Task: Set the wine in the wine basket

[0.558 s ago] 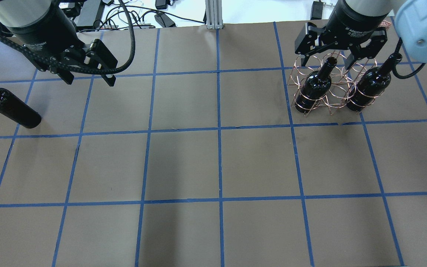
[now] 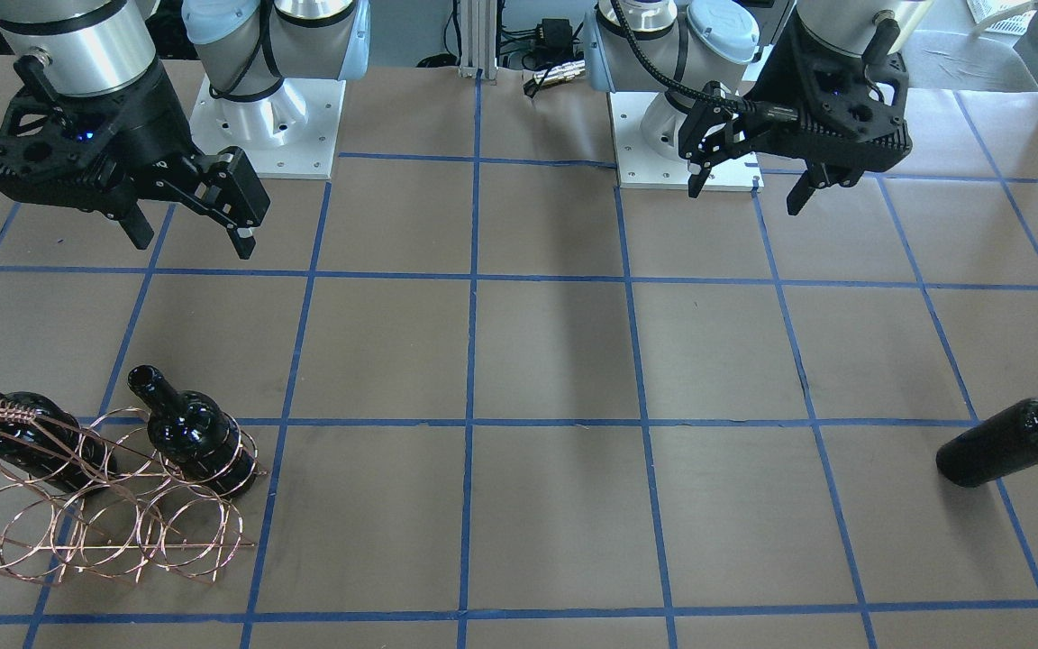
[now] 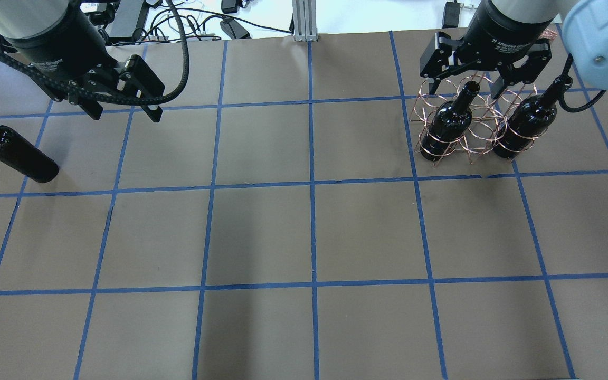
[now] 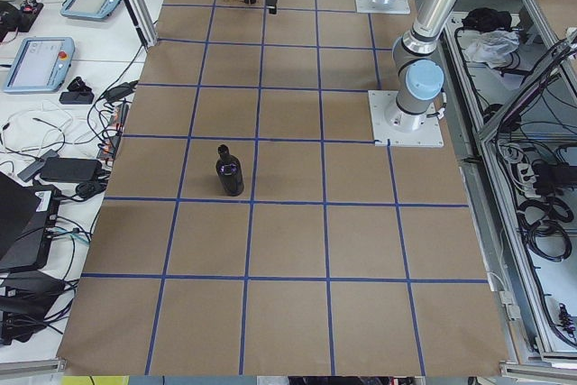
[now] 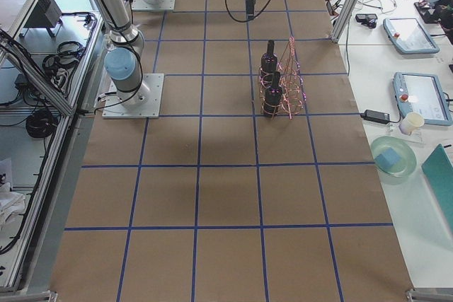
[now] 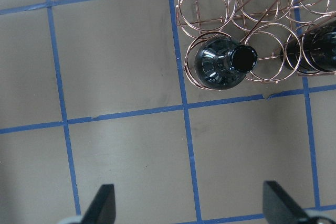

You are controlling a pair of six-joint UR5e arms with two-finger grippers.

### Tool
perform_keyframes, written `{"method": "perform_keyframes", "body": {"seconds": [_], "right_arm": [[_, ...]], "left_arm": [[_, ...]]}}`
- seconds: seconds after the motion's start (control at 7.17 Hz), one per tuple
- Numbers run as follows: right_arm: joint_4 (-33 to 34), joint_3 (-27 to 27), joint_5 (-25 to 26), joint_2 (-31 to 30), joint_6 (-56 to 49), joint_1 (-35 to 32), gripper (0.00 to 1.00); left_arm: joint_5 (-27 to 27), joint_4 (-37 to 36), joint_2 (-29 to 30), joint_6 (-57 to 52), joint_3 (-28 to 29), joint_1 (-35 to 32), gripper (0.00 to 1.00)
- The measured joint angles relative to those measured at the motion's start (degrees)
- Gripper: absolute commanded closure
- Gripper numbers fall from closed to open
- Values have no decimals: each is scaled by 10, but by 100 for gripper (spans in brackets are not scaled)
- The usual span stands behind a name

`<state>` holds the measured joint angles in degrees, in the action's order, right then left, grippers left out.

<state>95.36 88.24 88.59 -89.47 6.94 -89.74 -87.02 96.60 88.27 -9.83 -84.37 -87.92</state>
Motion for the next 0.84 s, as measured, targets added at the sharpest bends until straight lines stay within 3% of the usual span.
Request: {"method": "perform_keyframes", "body": {"seconds": [0.84], "right_arm": [[0,0,-1,1,0,0,0]], "left_arm": [[-2,0,1,-2,1,28,0]]}}
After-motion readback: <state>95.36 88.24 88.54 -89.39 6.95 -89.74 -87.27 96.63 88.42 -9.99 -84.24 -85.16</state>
